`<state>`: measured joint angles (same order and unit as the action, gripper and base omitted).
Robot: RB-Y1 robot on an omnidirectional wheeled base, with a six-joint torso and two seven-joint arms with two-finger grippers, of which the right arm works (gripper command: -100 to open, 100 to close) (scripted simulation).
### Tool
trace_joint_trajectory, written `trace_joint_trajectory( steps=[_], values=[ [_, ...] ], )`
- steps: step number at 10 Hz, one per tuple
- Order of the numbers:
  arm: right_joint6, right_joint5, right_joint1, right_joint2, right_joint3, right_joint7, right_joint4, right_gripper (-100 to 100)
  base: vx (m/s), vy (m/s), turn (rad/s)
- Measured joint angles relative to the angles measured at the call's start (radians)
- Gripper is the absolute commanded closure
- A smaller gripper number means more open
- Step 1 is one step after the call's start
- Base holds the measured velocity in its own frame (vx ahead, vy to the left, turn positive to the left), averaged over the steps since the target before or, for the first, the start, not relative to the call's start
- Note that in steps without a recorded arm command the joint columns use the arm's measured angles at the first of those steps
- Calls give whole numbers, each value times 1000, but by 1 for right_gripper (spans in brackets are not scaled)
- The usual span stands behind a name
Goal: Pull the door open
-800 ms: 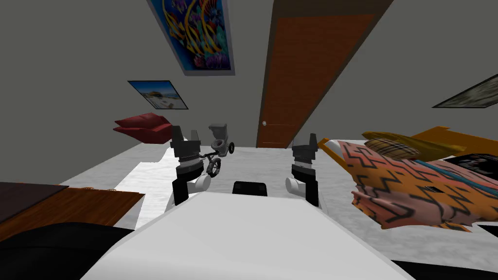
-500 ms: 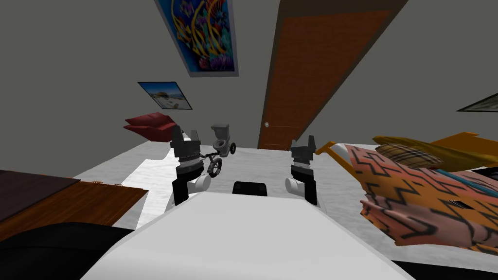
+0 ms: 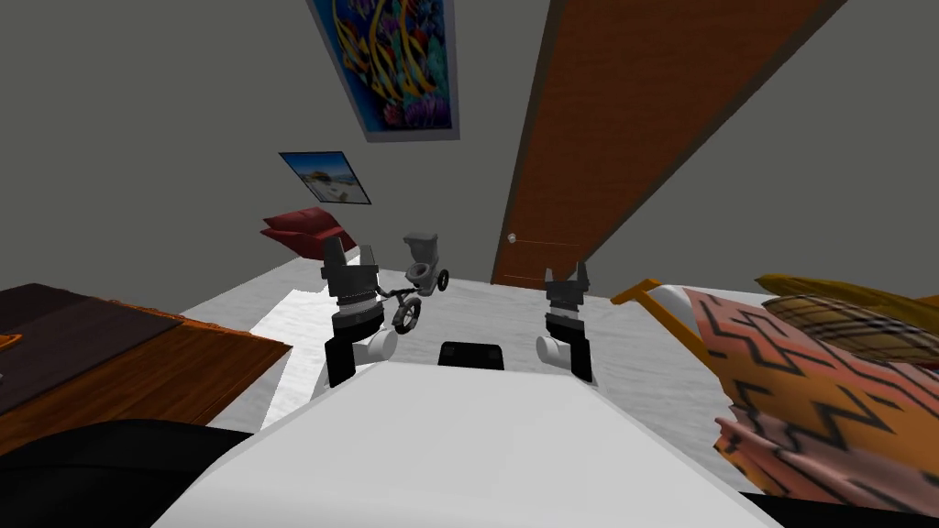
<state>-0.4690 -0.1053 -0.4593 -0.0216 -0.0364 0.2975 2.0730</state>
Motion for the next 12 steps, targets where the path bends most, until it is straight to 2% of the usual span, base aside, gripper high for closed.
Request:
trace_joint_trajectory(
  steps=[9, 12],
  values=[
    [-71, -135, 28, -43, -13, 151, -180, -100, 89, -40, 133],
    [-91, -182, 37, -51, -17, 203, -238, -100, 85, -56, 157]
  ],
)
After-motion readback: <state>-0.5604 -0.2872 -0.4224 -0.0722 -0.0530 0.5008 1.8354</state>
